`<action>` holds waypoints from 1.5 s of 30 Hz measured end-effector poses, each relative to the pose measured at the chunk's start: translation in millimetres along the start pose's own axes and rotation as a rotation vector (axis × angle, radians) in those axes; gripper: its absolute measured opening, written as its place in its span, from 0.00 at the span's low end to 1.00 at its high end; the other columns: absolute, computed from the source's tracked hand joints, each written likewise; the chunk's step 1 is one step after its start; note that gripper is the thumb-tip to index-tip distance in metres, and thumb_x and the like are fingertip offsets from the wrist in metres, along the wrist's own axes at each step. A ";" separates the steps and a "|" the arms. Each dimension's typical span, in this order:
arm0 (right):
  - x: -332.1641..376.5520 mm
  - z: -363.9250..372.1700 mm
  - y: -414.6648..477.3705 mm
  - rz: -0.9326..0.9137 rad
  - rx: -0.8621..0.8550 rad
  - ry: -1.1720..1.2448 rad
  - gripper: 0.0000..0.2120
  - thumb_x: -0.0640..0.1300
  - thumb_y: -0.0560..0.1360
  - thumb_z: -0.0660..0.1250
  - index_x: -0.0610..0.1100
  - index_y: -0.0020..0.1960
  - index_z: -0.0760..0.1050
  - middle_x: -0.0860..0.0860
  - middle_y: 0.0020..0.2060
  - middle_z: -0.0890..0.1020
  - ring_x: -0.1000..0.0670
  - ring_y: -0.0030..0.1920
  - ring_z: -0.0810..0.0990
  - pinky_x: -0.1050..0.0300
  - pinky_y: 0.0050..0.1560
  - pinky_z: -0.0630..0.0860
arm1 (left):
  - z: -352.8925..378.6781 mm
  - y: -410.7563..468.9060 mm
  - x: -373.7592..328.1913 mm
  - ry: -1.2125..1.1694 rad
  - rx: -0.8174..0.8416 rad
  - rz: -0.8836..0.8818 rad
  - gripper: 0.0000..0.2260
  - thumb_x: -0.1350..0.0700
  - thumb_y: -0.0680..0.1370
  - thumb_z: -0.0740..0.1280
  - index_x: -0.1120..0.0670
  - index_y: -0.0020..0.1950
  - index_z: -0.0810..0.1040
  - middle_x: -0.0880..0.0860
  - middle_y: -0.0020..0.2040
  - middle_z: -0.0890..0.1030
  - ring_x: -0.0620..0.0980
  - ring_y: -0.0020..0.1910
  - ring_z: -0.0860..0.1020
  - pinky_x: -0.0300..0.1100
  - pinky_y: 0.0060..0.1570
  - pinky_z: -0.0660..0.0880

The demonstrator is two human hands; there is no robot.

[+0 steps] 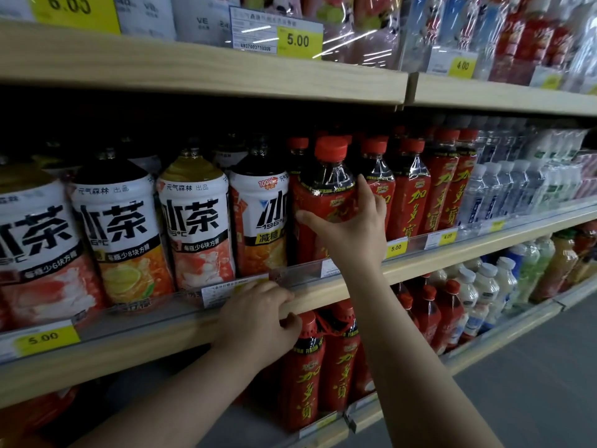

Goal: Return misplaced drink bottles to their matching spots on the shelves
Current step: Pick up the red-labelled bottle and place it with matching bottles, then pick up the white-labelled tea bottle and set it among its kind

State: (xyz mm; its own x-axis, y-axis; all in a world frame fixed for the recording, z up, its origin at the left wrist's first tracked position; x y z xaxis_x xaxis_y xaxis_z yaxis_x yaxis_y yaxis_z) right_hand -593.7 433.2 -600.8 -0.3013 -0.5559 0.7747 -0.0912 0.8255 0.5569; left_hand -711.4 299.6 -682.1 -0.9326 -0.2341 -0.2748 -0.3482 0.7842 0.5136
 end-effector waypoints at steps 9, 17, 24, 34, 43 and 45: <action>11.6 11.3 -0.8 -0.108 -0.026 -0.213 0.44 0.67 0.64 0.71 0.55 0.74 0.60 0.43 0.64 0.72 0.42 0.63 0.69 0.52 0.49 0.68 | -2.0 -4.5 0.4 -0.023 -0.038 0.018 0.12 0.46 0.64 0.71 0.47 0.45 0.84 0.42 0.42 0.82 0.47 0.44 0.80 0.37 0.38 0.70; 20.6 2.9 -29.8 -0.281 -0.082 -0.133 0.28 0.47 0.71 0.74 0.42 0.68 0.72 0.37 0.63 0.70 0.38 0.63 0.69 0.51 0.58 0.69 | 1.5 -4.5 0.8 -0.039 0.015 0.008 0.13 0.47 0.69 0.67 0.47 0.52 0.82 0.43 0.50 0.81 0.47 0.53 0.77 0.38 0.45 0.70; 4.4 35.4 -84.4 -0.412 0.157 -0.135 0.11 0.41 0.74 0.67 0.40 0.55 0.78 0.46 0.48 0.80 0.43 0.51 0.77 0.56 0.50 0.70 | 6.0 -17.4 -2.6 -0.054 0.102 0.144 0.20 0.49 0.72 0.66 0.53 0.62 0.78 0.49 0.61 0.78 0.51 0.61 0.72 0.42 0.59 0.68; 16.9 83.8 -183.6 -0.635 0.190 -0.174 0.18 0.40 0.72 0.67 0.39 0.61 0.77 0.43 0.61 0.78 0.43 0.65 0.72 0.44 0.65 0.67 | -69.1 -102.5 105.4 0.149 -0.324 -0.056 0.18 0.55 0.70 0.68 0.54 0.59 0.80 0.53 0.56 0.81 0.58 0.57 0.77 0.54 0.67 0.64; 33.8 125.9 -225.4 -0.721 0.082 -0.210 0.21 0.44 0.72 0.61 0.44 0.65 0.72 0.46 0.63 0.77 0.45 0.69 0.67 0.43 0.71 0.60 | -74.3 -117.2 114.5 0.098 -0.393 0.056 0.19 0.58 0.70 0.67 0.55 0.61 0.79 0.53 0.61 0.79 0.54 0.61 0.74 0.52 0.67 0.65; 29.1 129.8 -228.8 -0.735 0.050 -0.233 0.23 0.45 0.72 0.62 0.45 0.66 0.70 0.46 0.64 0.76 0.45 0.70 0.67 0.44 0.72 0.58 | -73.3 -144.1 125.2 -0.017 -0.493 0.079 0.15 0.61 0.70 0.66 0.56 0.57 0.80 0.55 0.59 0.78 0.56 0.59 0.75 0.53 0.64 0.68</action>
State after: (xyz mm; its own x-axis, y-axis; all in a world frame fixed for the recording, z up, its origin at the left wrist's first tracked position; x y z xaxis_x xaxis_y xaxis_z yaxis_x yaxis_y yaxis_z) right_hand -704.8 240.7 -744.6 -0.3384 -0.9327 0.1250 -0.3860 0.2587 0.8854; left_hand -785.0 115.2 -730.9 -0.9576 -0.1728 -0.2306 -0.2842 0.4334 0.8552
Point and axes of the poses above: each hand's wrist, its own y-axis towards the middle knuckle, its own z-axis out of the palm, x = y × z, the point moved 10 cm from there along y, towards the middle knuckle
